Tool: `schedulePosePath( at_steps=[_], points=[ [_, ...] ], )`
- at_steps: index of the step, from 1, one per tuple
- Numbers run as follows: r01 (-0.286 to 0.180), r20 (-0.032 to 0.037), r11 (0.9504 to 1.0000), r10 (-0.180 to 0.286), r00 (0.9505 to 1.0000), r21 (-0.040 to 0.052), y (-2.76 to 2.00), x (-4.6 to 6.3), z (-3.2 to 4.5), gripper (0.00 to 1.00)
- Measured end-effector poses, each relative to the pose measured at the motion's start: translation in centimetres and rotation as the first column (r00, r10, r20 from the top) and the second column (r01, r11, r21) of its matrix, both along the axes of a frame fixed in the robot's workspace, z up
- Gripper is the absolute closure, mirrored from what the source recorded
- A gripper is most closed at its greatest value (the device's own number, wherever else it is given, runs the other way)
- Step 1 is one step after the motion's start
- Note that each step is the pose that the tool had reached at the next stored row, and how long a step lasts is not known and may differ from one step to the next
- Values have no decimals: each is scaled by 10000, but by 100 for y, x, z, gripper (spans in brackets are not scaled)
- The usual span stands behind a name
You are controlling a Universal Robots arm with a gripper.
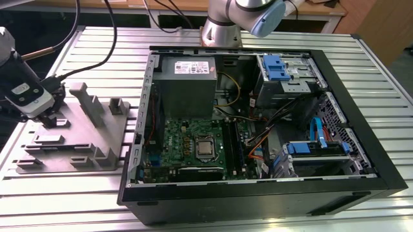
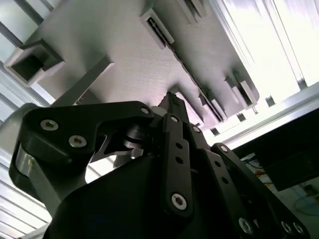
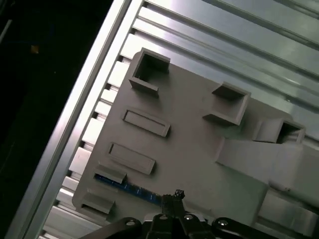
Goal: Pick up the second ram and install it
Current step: 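Pick up the second ram and move it above second insertion slot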
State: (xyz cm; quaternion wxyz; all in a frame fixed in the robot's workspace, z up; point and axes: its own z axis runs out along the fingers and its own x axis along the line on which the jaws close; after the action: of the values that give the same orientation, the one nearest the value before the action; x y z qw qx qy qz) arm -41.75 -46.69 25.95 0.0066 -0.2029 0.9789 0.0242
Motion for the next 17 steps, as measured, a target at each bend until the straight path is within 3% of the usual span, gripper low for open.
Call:
schedulePosePath(
  at_steps=[5,9,13,17],
  points=[
    [-898,-1,9960,898,9960,-1,0,0,-29,90],
    [-1628,0,9867,1628,9867,0,0,0,-53,90],
    [-2331,0,9724,2331,9724,-1,0,0,-74,90],
    [-3040,0,9527,3040,9527,0,0,0,-96,90]
  ],
)
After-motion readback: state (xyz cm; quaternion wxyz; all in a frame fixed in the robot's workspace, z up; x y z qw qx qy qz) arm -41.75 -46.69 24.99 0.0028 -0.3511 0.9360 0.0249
